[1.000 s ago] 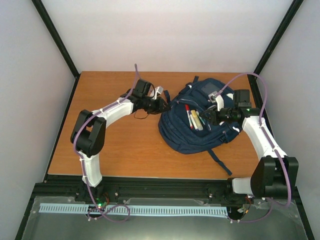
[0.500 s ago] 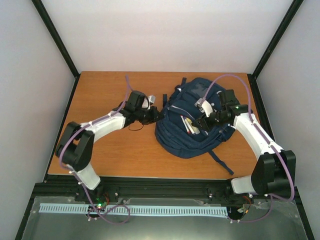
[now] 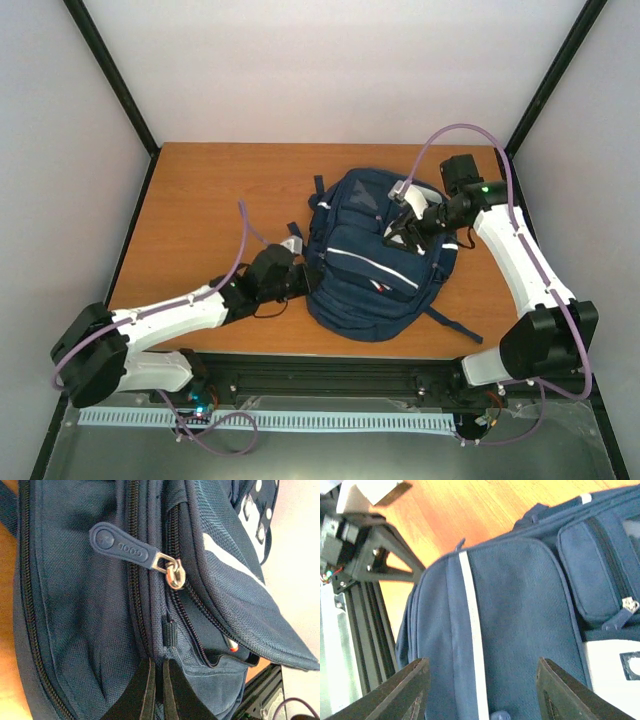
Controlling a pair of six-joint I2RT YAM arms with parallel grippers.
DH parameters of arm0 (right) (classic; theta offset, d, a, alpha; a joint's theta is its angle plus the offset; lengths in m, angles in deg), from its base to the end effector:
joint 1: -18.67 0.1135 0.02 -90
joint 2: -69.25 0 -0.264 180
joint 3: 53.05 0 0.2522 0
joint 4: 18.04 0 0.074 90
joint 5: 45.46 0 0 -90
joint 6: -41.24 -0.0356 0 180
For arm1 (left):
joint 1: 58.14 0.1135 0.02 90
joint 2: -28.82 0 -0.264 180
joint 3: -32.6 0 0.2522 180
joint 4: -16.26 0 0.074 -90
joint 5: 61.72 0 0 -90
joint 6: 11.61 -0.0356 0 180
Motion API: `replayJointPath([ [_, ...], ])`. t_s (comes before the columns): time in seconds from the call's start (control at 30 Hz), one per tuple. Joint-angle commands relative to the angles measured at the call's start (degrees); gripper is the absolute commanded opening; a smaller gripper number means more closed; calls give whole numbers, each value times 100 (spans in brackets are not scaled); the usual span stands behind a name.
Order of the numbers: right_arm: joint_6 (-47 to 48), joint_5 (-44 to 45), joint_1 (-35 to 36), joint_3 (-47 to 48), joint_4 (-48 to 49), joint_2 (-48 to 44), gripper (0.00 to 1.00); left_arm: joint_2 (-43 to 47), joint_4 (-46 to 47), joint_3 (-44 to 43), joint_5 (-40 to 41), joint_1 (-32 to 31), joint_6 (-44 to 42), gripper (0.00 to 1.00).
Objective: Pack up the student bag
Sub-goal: Adjust the student bag at the center of the board.
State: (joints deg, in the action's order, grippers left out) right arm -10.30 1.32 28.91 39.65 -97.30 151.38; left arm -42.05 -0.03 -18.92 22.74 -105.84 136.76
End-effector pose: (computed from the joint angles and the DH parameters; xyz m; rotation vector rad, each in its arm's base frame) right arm 0.2595 0.0716 0.3282 -1.1916 2.1844 0.8395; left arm 0.1727 -0.1949 0.2156 -0.1659 2.4269 -1.0685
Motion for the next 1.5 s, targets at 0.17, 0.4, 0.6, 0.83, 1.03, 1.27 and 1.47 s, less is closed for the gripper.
replayJointPath([
  [0.17, -942, 936, 1442, -237, 1000, 38, 50, 630, 1017, 903, 1140, -767, 670, 1],
  [0.4, -1158, 1582, 2354, 740, 1147, 873, 38, 1013, 1037, 1141, 1353, -767, 635, 1],
  [0.6, -1294, 2110, 3121, 2124, 527, 2323, 37, 971, 1616, 1340, 1214, -767, 595, 1],
  [0.83, -1491, 2152, 3411, 2939, -153, 3375, 48, 1517, 1630, 1556, 1494, -767, 518, 1],
  [1.03, -1437, 1915, 3538, 3201, -467, 3770, 46, 1908, 1383, 1648, 1699, -766, 478, 1],
  [1.27, -1294, 1537, 3728, 3301, -562, 3791, 24, 2032, 1307, 1744, 1774, -767, 521, 1],
  [1.47, -1223, 1319, 3757, 3211, -491, 3372, 4, 2142, 1262, 1853, 1948, -767, 630, 1],
])
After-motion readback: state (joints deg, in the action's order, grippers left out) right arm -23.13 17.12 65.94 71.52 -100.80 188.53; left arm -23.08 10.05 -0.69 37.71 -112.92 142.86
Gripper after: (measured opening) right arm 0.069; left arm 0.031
